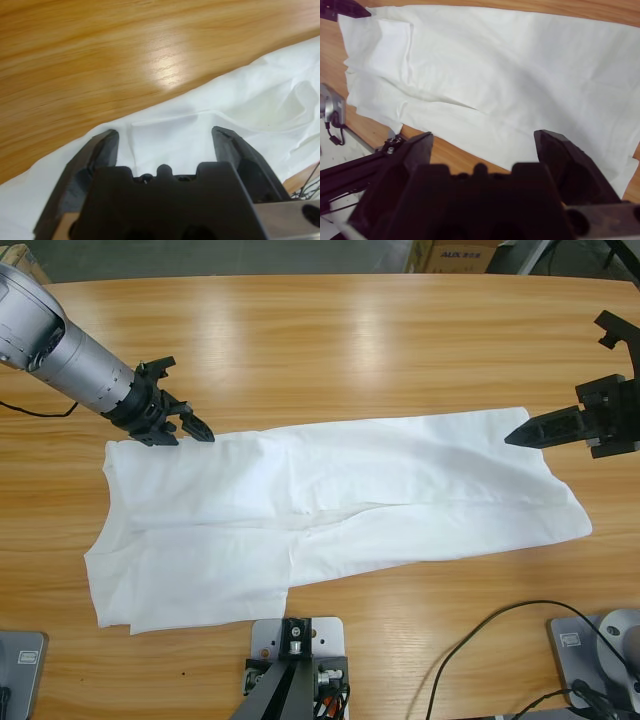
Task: Fold clothes
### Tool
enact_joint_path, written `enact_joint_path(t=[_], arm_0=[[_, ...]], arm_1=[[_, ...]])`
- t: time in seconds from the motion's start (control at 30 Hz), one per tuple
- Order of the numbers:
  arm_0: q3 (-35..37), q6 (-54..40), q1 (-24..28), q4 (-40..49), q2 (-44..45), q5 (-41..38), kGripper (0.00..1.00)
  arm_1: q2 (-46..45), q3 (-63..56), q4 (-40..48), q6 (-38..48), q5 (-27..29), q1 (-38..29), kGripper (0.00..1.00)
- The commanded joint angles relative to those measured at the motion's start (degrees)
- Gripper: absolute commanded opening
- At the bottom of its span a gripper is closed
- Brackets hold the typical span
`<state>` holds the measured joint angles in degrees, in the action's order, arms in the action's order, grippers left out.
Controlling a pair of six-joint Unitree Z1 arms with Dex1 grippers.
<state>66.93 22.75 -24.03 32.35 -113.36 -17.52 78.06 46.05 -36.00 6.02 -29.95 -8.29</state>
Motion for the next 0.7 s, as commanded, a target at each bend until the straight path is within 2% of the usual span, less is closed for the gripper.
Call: enact_joint_path(t=[0.03, 0.13, 0.27, 0.33, 0.47, 0.5, 0.53, 0.57, 0.7], arm_0=[[-1.1, -0.16, 0.39, -1.29, -3.27, -0.79, 0.605], [-1.28, -0.18, 0.42, -1.41, -3.34, -0.85, 0.493], [-1.77, -0.44, 0.42, -1.41, -3.35, -0.93, 0.471], [-1.98, -0.58, 0.41, -1.41, -3.41, -0.93, 0.376], [-2.14, -0.6, 0.41, -1.5, -3.71, -0.93, 0.364], [-2.19, -0.62, 0.42, -1.48, -3.71, -0.93, 0.33], [-2.31, -0.83, 0.41, -1.5, -3.69, -0.93, 0.152], [-2.46, -0.97, 0.42, -1.5, -3.62, -0.86, 0.015], [-2.51, -1.04, 0.39, -1.5, -3.55, -0.55, 0.0]], arm_1=[[1.06, -1.78, 0.64, 0.82, 0.42, 0.55, 0.819], [1.13, -1.78, 0.67, 0.84, 0.42, 0.55, 0.821], [1.13, -1.78, 0.67, 0.84, 0.42, 0.55, 0.819], [1.13, -1.79, 0.67, 0.84, 0.42, 0.55, 0.82], [1.13, -1.76, 0.67, 0.84, 0.42, 0.55, 0.821], [1.13, -1.76, 0.67, 0.84, 0.42, 0.54, 0.821], [1.13, -1.76, 0.67, 0.84, 0.42, 0.54, 0.82], [1.13, -1.76, 0.67, 0.84, 0.42, 0.55, 0.821], [1.13, -1.78, 0.67, 0.84, 0.42, 0.52, 0.821]])
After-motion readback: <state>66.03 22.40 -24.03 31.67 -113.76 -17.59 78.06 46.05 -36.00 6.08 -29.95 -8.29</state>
